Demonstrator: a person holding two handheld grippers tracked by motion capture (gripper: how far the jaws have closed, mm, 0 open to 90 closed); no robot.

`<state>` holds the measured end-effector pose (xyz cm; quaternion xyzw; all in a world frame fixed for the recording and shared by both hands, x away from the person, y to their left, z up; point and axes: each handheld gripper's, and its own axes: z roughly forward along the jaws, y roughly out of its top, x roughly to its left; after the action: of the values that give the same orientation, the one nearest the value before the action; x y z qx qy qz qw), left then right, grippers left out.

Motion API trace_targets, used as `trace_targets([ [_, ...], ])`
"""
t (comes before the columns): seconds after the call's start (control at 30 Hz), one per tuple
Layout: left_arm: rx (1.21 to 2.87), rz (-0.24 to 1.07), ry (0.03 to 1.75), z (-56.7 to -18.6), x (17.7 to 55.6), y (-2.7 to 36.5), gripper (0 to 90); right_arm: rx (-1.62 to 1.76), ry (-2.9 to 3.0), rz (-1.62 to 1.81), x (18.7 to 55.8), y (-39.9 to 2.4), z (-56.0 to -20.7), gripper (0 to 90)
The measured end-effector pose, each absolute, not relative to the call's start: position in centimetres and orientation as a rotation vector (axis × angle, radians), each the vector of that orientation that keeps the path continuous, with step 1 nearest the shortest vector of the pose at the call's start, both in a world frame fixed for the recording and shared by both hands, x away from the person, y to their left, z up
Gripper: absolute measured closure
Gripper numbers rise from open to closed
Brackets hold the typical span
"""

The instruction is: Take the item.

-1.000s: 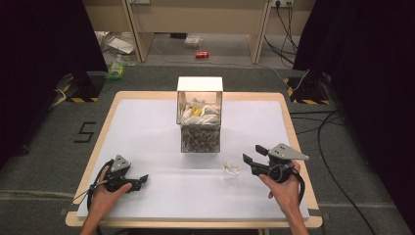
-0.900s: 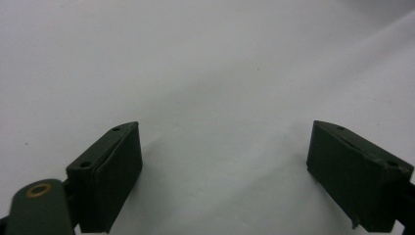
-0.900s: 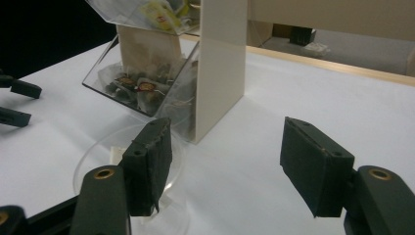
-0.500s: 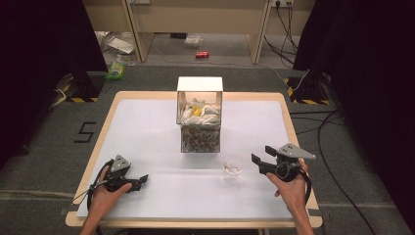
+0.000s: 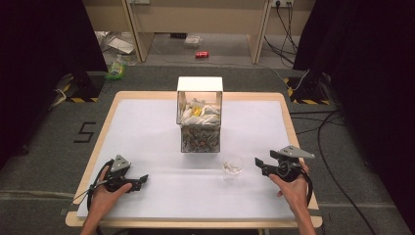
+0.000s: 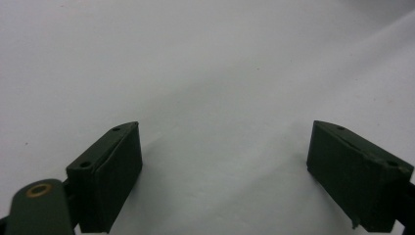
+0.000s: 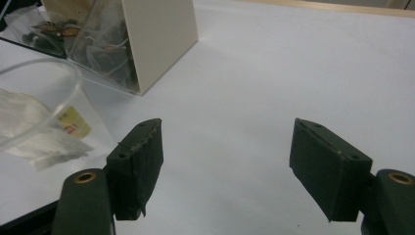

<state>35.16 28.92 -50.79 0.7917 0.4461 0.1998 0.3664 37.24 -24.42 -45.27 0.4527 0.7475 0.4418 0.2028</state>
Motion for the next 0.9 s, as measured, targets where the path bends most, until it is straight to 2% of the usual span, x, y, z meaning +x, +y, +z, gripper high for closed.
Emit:
trace_targets([
  [0.9, 2.036, 0.516, 1.146, -50.8, 35.1, 28.9, 12.6, 1.351, 2.164, 1.088, 38.1, -25.3, -48.5, 28.6],
])
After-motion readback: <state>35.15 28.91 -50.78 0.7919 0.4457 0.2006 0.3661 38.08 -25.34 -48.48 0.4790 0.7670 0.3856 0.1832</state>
